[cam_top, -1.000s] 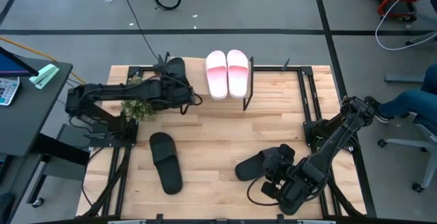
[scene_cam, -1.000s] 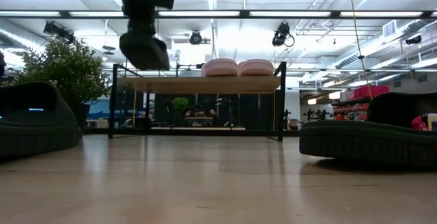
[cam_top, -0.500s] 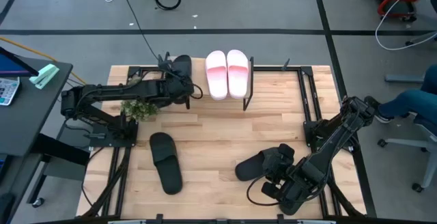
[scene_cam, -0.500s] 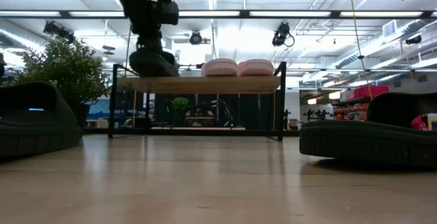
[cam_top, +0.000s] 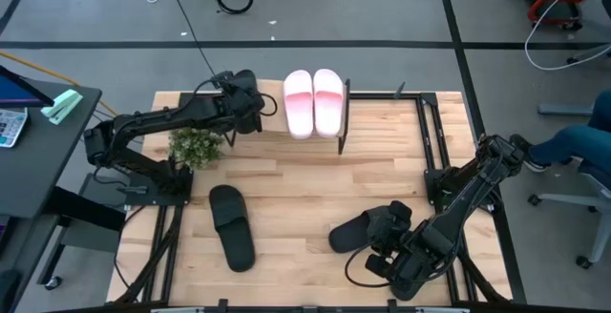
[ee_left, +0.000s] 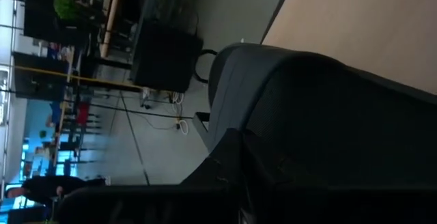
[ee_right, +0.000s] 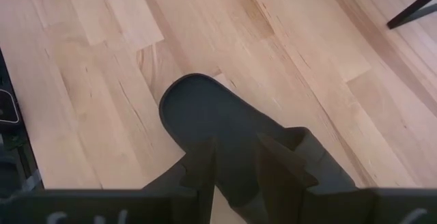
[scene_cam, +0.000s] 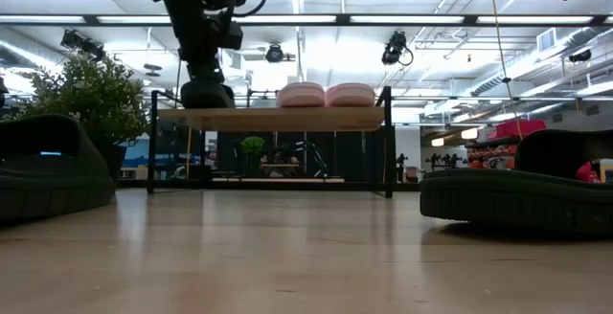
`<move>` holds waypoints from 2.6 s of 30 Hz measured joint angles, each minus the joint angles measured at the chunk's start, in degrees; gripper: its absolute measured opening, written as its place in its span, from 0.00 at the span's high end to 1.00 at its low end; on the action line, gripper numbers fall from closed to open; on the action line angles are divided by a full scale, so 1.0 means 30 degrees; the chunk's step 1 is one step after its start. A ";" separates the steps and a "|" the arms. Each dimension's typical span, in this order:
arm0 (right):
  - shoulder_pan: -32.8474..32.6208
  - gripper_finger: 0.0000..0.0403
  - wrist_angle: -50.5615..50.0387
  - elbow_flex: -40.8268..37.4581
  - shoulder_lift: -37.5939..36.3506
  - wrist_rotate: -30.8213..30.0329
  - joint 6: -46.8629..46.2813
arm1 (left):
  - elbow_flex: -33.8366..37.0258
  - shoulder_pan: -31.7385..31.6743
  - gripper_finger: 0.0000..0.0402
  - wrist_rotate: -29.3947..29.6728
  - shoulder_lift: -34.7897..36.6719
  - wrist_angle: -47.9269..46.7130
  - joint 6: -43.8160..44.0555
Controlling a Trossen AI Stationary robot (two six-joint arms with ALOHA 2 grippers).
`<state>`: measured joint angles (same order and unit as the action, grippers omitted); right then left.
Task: Pick and place slides into the shelf
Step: Put the black slide on the shelf, then put the right black slide on the shelf
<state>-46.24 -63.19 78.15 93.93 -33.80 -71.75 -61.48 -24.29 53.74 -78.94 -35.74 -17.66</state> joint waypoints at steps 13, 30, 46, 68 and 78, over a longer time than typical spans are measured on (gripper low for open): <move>0.0000 0.74 0.0004 0.0000 0.0000 -0.0015 -0.0027 | 0.0004 0.0617 0.77 0.0264 -0.0007 -0.0663 -0.2482; 0.0000 0.74 0.0004 0.0000 0.0000 -0.0015 -0.0033 | 0.0004 0.2250 0.61 0.3215 -0.0007 -0.2042 -0.2038; -0.0007 0.74 0.0035 0.0000 0.0000 0.0000 -0.0837 | -0.0767 0.5311 0.62 0.4972 -0.0022 -0.4254 -0.0032; -0.3527 0.79 0.1939 0.0000 0.1694 1.6208 -1.1765 | -1.1435 1.4248 0.72 -0.3717 -0.0007 -0.9018 1.0188; -0.4685 0.81 -0.2591 0.0000 0.2699 1.7344 -1.3149 | -1.0604 1.5489 0.72 -0.4269 -0.0373 -0.9057 1.0691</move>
<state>-60.29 -70.96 78.15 102.03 18.23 -111.19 -93.30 22.17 40.93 -80.06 -62.91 14.41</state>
